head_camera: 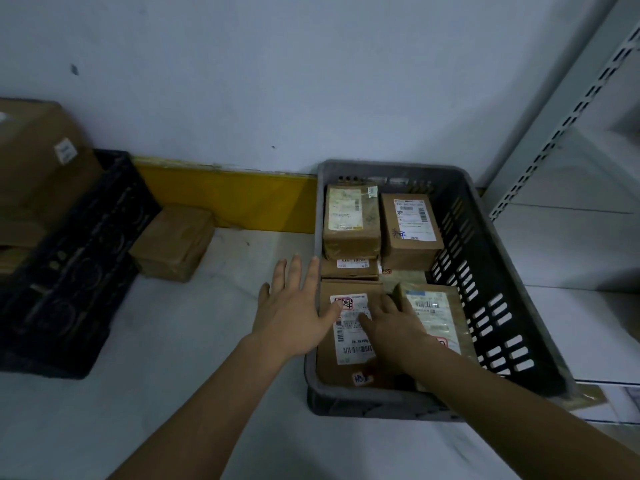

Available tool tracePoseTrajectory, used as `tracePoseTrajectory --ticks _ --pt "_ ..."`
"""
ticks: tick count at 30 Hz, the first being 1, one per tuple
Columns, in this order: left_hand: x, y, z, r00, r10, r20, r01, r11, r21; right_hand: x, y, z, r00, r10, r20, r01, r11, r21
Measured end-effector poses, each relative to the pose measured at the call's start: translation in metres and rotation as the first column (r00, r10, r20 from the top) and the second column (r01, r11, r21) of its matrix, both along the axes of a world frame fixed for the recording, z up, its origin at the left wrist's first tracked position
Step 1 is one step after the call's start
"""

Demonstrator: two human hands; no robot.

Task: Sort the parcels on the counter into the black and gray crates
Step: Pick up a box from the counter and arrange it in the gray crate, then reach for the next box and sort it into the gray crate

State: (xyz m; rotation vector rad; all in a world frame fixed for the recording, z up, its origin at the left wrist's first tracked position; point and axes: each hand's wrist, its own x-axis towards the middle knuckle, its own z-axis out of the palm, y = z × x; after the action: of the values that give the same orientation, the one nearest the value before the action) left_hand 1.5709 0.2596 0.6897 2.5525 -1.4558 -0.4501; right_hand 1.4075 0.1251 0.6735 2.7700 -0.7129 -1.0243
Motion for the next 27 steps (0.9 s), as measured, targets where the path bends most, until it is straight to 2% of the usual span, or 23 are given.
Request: tracePoseTrajectory --ticks 2,5,7,9,11,13,20,23,27 --pt "0.004 0.000 0.003 1.000 -0.017 0.020 0.017 1.000 0.016 -0.002 -0.004 0.007 0.998 -0.016 0.053 0.016 1.000 0.010" --pt "0.018 0.005 0.008 0.999 0.033 0.029 -0.032 0.999 -0.018 0.004 -0.009 0.022 0.958 -0.054 0.282 0.069 0.997 -0.042" --pt "0.034 0.013 0.007 0.992 0.088 0.087 -0.085 0.996 -0.041 0.015 -0.009 0.036 0.884 -0.086 0.459 0.126 0.990 -0.058" --pt "0.053 0.022 0.004 0.979 0.131 0.159 -0.125 0.991 -0.044 0.034 -0.005 0.052 0.780 -0.117 0.614 0.151 0.988 -0.005" --pt "0.074 0.033 -0.001 0.964 0.180 0.197 -0.173 0.983 -0.055 0.058 0.005 0.064 0.707 -0.135 0.695 0.139 0.989 0.050" --pt "0.097 0.045 -0.005 0.947 0.237 0.218 -0.226 0.971 -0.076 0.085 0.020 0.068 0.700 -0.112 0.706 0.117 0.992 0.042" --pt "0.182 0.090 -0.024 0.910 0.347 0.226 -0.351 0.936 -0.024 0.186 0.070 0.028 0.825 -0.089 0.558 0.096 0.995 0.018" --pt "0.221 0.107 -0.034 0.919 0.331 0.213 -0.345 0.938 0.028 0.228 0.087 0.006 0.858 -0.151 0.491 0.160 0.987 0.023" --pt "0.276 0.114 -0.050 0.947 0.277 0.161 -0.296 0.949 0.109 0.277 0.104 -0.019 0.852 -0.227 0.471 0.244 0.969 0.026"
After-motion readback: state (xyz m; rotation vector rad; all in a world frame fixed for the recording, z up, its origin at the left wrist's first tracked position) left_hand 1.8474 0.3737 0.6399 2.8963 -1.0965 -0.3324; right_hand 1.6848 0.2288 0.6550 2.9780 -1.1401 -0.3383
